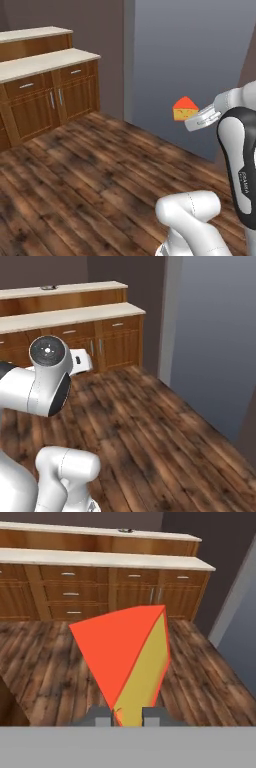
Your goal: Take the cheese, chicken drumstick, and carrot from the fridge and place them on the plate on the dining counter to create an appetizer plate.
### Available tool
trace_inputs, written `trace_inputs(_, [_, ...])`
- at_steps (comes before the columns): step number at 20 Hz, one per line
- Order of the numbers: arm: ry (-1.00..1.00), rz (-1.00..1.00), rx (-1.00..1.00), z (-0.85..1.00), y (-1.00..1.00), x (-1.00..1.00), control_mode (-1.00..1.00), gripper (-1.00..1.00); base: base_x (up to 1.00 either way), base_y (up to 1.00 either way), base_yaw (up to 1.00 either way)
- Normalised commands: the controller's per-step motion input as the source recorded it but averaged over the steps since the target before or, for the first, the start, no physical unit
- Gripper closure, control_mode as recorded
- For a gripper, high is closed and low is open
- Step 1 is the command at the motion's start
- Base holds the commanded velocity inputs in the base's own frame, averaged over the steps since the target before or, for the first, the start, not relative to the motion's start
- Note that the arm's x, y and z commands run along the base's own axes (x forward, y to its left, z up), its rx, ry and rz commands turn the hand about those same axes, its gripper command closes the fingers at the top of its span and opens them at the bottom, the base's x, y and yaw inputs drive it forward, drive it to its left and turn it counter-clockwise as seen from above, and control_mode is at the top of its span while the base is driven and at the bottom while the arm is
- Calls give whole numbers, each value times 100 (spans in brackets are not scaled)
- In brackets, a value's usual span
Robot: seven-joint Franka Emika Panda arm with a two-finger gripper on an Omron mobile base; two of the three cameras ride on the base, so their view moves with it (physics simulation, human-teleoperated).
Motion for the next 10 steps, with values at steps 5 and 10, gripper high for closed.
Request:
trace_inputs(5, [0,0,0,0,0,0,100,100,97,0,25])
trace_inputs(10, [0,0,0,0,0,0,100,100,93,1,27])
